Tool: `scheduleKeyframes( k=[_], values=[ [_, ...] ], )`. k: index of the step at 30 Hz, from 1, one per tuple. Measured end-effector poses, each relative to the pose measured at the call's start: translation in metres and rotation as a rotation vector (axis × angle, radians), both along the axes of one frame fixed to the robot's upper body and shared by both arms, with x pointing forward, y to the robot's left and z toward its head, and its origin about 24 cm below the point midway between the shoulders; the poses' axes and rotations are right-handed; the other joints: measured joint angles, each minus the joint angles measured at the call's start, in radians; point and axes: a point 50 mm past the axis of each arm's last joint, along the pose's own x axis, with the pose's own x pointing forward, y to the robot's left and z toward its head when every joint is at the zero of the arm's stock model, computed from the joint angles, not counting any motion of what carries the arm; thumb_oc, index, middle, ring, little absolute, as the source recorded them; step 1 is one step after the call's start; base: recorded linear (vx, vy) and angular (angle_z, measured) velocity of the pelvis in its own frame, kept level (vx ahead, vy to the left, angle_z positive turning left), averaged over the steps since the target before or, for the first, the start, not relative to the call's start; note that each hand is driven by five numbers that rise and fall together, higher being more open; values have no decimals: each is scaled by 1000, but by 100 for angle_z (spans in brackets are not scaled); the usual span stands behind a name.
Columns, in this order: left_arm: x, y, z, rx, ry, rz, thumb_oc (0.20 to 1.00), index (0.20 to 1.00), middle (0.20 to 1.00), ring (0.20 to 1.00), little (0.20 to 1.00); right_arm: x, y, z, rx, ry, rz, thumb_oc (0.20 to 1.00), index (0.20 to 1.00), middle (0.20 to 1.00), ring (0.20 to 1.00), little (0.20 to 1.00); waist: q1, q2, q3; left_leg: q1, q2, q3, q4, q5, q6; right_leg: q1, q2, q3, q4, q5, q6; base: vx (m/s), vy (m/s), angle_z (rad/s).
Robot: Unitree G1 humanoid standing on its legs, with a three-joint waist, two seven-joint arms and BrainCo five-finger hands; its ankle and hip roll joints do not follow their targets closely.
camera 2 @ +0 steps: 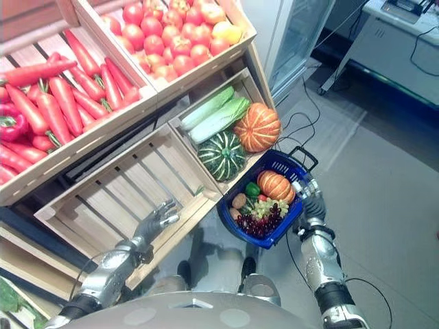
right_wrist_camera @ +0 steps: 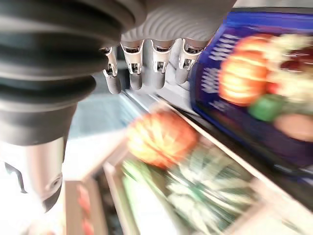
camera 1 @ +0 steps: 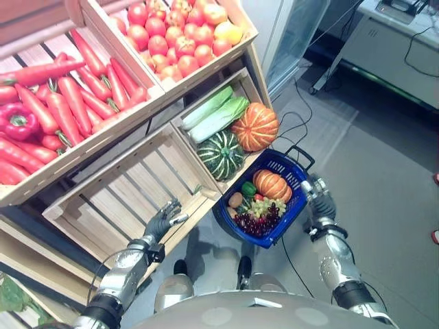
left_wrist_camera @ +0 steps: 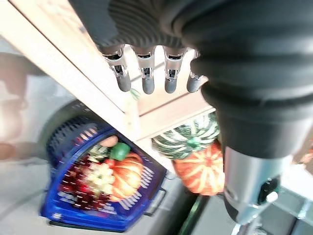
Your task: Pick up fruits and vegetables into the basket
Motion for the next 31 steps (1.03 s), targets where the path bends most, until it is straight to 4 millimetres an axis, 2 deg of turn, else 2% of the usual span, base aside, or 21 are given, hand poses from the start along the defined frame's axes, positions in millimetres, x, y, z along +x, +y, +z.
scheduleKeyframes(
  k=[4, 11, 18, 27, 31],
  values=[
    [-11, 2, -15, 40, 75, -19, 1000, 1000, 1000, 1000, 1000, -17, 9, -24, 27, 153, 89, 1000, 1000, 1000, 1000, 1000, -3, 6, -8, 28, -1, 5, -32, 17, 2, 15, 0, 0, -7, 3, 3, -35, 88, 0],
    [-37, -6, -43, 26, 239, -36, 1000, 1000, 1000, 1000, 1000, -60, 26, -66, 71, 456, 247, 1000, 1000, 1000, 1000, 1000, -8, 33, -41, 54, -7, 6, -44, 19, 3, 44, -1, 0, -35, 12, 7, -23, 62, -1],
    [-48, -8, -58, 85, 358, -146, 1000, 1000, 1000, 1000, 1000, -92, 35, -85, 118, 639, 329, 1000, 1000, 1000, 1000, 1000, -12, 49, -45, 61, -6, 7, -44, 19, 2, 52, -1, -1, -39, 13, 8, -10, 48, 0],
    [-54, -23, -62, -20, 408, -232, 1000, 1000, 1000, 1000, 1000, -88, 34, -88, 182, 716, 409, 1000, 1000, 1000, 1000, 1000, -11, 65, -48, 71, -6, 21, -44, 18, 2, 58, -1, 6, -40, 14, 7, -11, 17, -2],
    [-56, -23, -63, -46, 420, -239, 1000, 1000, 1000, 1000, 1000, -88, 33, -88, 184, 723, 410, 1000, 1000, 1000, 1000, 1000, -11, 73, -51, 84, -6, 21, -44, 14, 2, 74, 0, 6, -46, 14, 7, 0, 0, 0]
  ],
)
